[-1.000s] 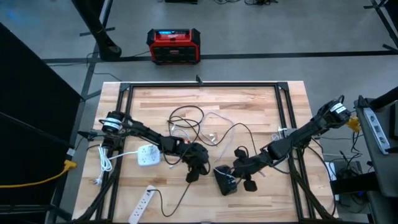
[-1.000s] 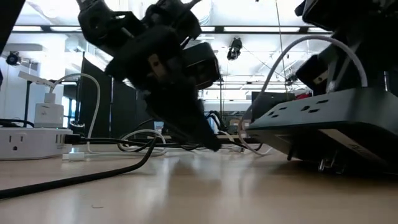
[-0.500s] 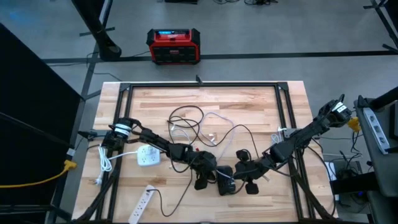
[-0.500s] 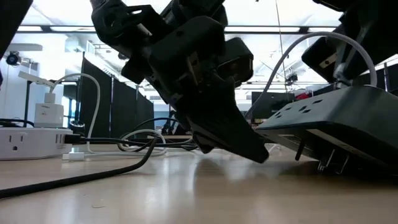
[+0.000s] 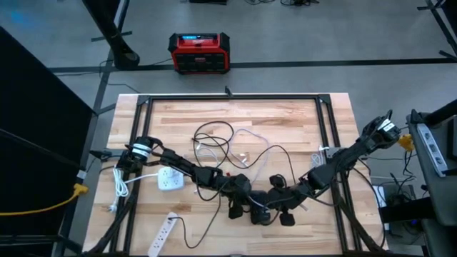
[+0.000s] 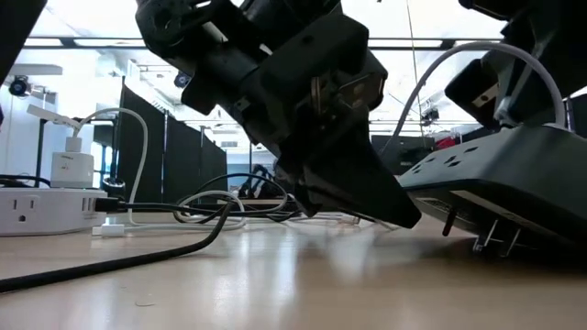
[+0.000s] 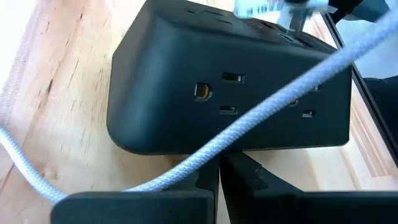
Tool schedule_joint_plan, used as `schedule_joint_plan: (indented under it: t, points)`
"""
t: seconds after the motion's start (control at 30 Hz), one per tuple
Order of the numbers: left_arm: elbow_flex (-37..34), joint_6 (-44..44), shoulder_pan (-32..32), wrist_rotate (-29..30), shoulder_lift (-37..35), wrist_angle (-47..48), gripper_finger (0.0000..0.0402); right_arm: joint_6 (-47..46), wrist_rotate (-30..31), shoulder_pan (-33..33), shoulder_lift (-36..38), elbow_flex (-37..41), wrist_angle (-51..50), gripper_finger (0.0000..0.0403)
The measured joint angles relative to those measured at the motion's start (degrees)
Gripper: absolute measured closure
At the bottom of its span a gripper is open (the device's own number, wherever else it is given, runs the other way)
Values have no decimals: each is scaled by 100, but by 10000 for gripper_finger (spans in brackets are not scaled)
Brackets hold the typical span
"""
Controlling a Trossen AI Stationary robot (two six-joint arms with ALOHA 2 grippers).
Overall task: Insert USB
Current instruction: Insert the black charger cable into the black outlet extension
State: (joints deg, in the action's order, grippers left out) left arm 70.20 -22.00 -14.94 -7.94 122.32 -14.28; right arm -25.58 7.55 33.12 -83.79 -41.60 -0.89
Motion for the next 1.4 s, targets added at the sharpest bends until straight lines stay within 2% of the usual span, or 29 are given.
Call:
schedule_joint_plan:
  t: [0.5,0.63,0.87,1.4]
  points:
    - [17,-29,-2,144,-11,35,402,-41,122,7,-188,-2,210,389]
    - [17,-273,-2,182,-11,41,402,-59,265,9,-188,-2,195,389]
    - [40,-1037,-13,619,-28,39,401,-66,449,26,-192,-2,201,389]
    - [68,-1502,-145,702,-44,55,401,-714,653,73,-181,-17,-146,389]
